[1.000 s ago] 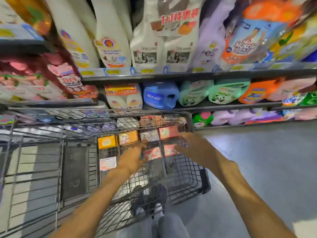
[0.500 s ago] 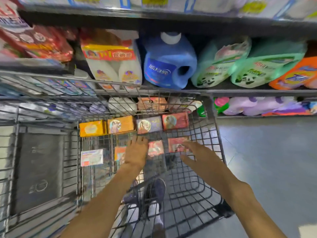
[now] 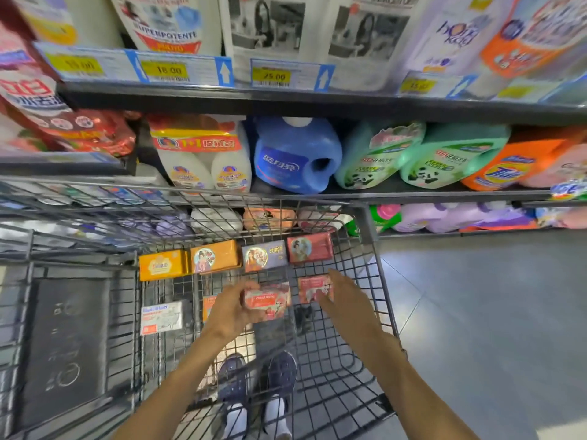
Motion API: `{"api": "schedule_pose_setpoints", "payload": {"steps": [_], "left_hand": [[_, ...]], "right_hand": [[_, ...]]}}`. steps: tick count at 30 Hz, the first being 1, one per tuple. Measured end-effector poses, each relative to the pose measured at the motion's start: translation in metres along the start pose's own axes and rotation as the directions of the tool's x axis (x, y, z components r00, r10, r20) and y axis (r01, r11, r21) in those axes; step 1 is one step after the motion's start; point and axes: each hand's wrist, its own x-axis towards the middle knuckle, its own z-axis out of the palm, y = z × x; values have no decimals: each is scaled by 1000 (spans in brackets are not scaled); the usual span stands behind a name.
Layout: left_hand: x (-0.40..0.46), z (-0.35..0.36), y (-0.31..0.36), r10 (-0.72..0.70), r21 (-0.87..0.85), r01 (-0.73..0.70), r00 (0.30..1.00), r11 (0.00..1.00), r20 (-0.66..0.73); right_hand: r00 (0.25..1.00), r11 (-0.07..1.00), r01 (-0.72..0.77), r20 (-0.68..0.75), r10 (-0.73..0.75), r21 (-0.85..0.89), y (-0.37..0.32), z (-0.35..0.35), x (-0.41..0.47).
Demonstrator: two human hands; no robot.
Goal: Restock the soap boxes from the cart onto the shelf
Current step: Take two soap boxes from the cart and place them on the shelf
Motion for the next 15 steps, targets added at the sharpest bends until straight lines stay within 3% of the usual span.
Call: {"api": "schedule_pose_setpoints", "payload": {"steps": [5,15], "left_hand": [[-24,-8,-19,-120,-284,115,993,952,-1],[-46,-8,-39,-207,-306,197,978,931,0]], "right_hand": [[988,983,-153,-4,155,99,3,30,28],[942,871,-282,-57,332,403,22,80,54]]}}
